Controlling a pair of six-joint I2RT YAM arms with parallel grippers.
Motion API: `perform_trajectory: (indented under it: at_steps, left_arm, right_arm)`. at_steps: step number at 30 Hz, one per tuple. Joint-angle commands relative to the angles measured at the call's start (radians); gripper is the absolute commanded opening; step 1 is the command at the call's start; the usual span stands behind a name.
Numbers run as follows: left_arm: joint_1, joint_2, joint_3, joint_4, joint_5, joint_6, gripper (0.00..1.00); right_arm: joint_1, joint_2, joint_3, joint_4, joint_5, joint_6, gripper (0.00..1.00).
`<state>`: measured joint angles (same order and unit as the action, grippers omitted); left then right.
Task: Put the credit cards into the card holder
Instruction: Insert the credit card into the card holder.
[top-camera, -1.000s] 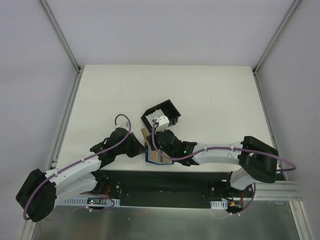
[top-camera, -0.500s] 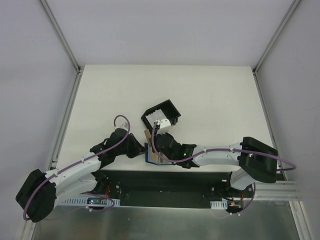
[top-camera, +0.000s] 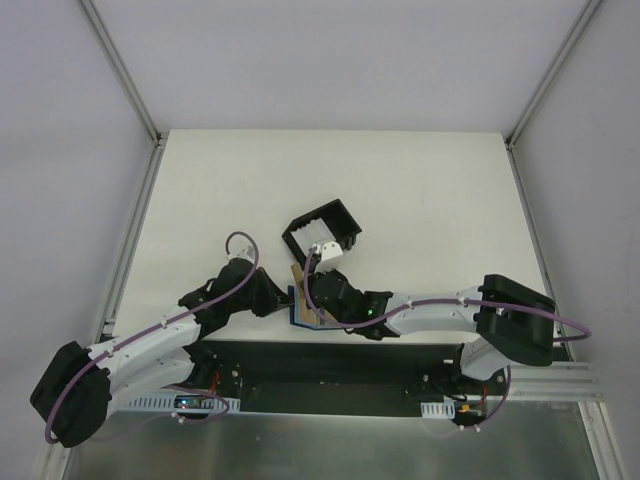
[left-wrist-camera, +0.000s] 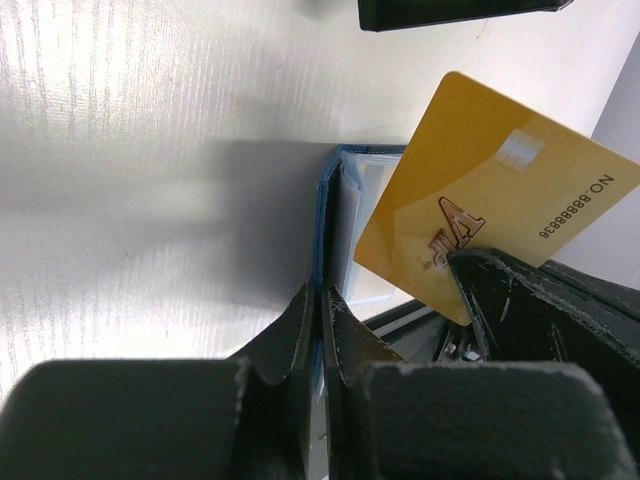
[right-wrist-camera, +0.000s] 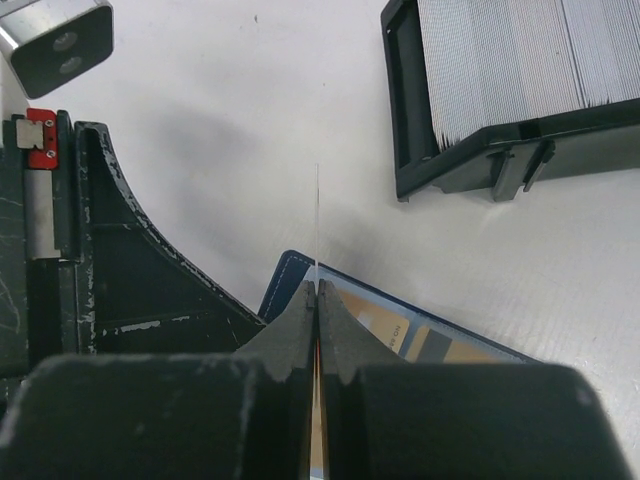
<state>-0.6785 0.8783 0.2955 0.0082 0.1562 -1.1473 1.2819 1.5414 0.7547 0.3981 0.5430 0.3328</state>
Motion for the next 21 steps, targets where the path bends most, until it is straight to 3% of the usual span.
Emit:
perform_trajectory:
  at_steps: [1,13,21]
  left_arm:
    - [0.013,-0.012,-0.01,0.009,-0.01,-0.026,0.0]
    - [0.013,-0.004,-0.012,0.009,-0.012,-0.028,0.0]
    - [0.013,0.004,-0.006,0.01,-0.009,-0.022,0.0]
  right_arm:
    - [0.014,-0.027,-0.018,0.08,0.015,-0.003,0.01]
    - [0.022,-0.058,-0.048,0.156,0.015,-0.034,0.01]
    - [0.022,-0.027,-0.032,0.108,0.011,-0.015,0.0]
